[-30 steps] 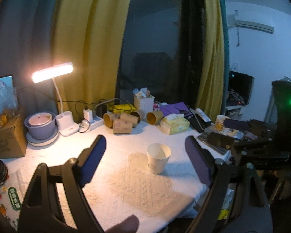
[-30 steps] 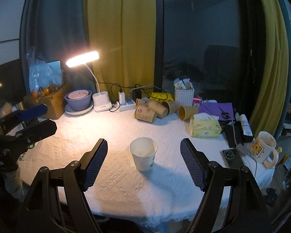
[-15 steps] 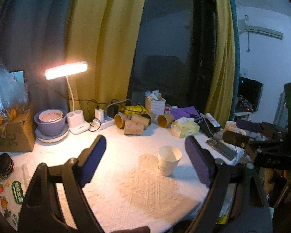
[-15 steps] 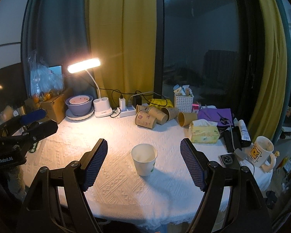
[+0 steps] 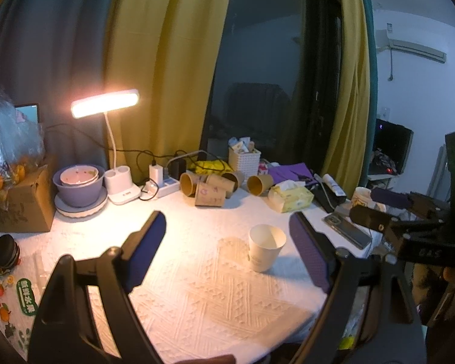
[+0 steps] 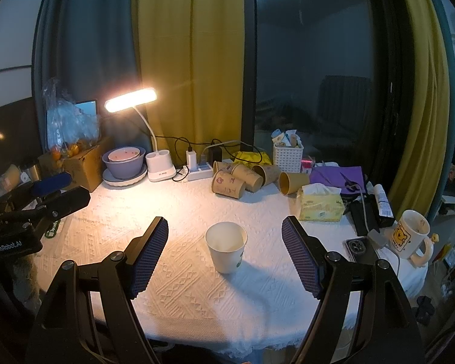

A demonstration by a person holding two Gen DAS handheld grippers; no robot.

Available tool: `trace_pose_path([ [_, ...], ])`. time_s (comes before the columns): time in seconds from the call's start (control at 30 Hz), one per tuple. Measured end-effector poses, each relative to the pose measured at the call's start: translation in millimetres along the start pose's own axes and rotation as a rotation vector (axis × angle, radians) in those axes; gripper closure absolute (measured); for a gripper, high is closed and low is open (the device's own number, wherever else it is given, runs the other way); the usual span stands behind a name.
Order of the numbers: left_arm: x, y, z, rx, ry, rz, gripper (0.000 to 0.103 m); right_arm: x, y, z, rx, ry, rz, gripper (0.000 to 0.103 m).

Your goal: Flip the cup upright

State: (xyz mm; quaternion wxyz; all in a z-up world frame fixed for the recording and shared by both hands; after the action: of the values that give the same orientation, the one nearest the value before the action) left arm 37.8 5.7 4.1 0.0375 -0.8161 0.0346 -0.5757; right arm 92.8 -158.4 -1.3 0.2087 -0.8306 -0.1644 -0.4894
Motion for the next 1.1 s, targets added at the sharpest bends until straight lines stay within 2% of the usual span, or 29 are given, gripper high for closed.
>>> trace_pose_path([
  [1.1, -0.6, 7.4, 5.3, -0.016, -0.015, 0.009, 0.019, -4.9, 1.5, 5.7, 0.0, -0.02, 0.011, 0.023],
])
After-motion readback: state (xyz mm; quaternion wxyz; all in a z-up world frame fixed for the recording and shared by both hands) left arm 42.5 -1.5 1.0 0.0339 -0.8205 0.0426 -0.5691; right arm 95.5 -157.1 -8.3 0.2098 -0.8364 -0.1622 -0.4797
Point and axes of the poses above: each gripper's, at about its wrist camera, not at the fingertips, and z roughly the way its jaws point, y to its right, x to its top, the point moved 9 cm from there along z, roughly the way its jaws point, and after that the axes turned 14 degrees about z, right-handed, at the moved point
